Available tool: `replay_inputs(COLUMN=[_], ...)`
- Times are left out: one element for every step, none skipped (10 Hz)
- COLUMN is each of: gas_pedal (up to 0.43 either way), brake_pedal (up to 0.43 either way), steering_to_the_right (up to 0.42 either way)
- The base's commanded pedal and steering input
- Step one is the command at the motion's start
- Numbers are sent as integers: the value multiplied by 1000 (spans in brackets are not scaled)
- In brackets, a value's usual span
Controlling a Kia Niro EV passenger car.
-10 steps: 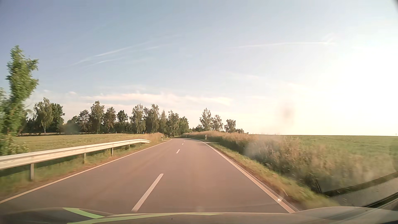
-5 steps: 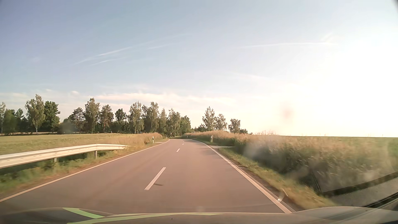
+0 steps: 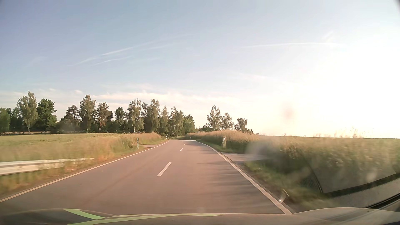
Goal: Follow the waypoints while adhering to traffic rules and regulations
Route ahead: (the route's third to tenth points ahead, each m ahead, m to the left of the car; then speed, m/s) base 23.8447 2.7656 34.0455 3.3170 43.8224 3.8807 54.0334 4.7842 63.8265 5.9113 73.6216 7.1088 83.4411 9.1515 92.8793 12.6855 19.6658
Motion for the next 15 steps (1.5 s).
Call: replay_inputs(gas_pedal=[0, 0, 0, 0, 0, 0, 0, 0, 0, 0, 0, 0, 0, 0, 0], brake_pedal=[140, 134, 134, 134, 134, 134, 134, 134, 134, 134, 134, 134, 134, 134, 134], steering_to_the_right=[-8, -8, -8, -8, -8, -8, -7, -8, -8, -7, -7, -7, -7, -8, -7])
